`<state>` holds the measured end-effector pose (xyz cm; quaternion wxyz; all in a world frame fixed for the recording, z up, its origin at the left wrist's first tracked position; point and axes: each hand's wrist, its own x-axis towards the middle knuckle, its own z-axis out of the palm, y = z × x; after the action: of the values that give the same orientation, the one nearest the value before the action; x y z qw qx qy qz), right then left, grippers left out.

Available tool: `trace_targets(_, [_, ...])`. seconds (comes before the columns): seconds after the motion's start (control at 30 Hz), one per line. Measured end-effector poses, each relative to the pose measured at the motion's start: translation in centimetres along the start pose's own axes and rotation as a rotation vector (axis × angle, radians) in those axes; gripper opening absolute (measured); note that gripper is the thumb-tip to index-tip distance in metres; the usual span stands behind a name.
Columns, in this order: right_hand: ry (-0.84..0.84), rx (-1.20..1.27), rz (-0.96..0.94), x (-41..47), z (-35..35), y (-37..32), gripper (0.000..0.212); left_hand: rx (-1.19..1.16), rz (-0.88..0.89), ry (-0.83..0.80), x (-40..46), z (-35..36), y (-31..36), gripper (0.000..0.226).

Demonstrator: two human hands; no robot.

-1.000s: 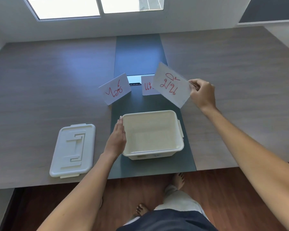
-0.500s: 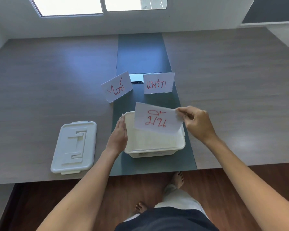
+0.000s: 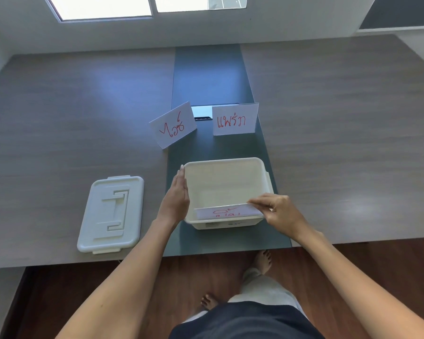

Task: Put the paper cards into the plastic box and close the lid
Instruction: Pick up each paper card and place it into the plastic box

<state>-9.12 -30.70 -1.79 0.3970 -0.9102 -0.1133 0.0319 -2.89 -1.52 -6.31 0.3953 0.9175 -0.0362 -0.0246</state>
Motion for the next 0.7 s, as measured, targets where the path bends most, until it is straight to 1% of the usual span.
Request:
trace_targets(0.1, [-0.077,-0.049,0.0,0.1,0.2,0.3,0.022,0.004,-0.003,0.01,-0.1,-0.1,0.2,0.053])
trace_targets(0.17, [-0.19,-0.11,0.024,0.4,0.1,0.3,0.025,0.023,0.021,0.009,-0.2,-0.1,0.2,0.052])
trace_targets(0.3, [-0.425,-0.224,0.158,1.9,-0.3,-0.1,0.038,-0.014,-0.002,0.009,-0.1,-0.2,0.1,0.052])
trace_targets(0.37, [-0.459,-0.237,0.201,2.8,-0.5,-0.4,0.04,-0.025,-0.008,0.007,-0.1,-0.2,0.1,0.052])
trace_targets(0.43, [-0.404,-0.207,0.213,3.9,-1.1,-1.0,0.036,-0.02,-0.008,0.003,0.0,-0.1,0.1,0.053])
trace_targets(0.63, [-0.066,-0.115,0.085,9.1,-3.8,-2.4,0.03,0.048,0.008,0.017,0.1,0.0,0.0,0.054])
trace_targets(0.7, [0.029,-0.052,0.099,11.5,-4.8,-2.6,0.026,0.033,-0.015,0.02,0.1,0.1,0.0,0.055])
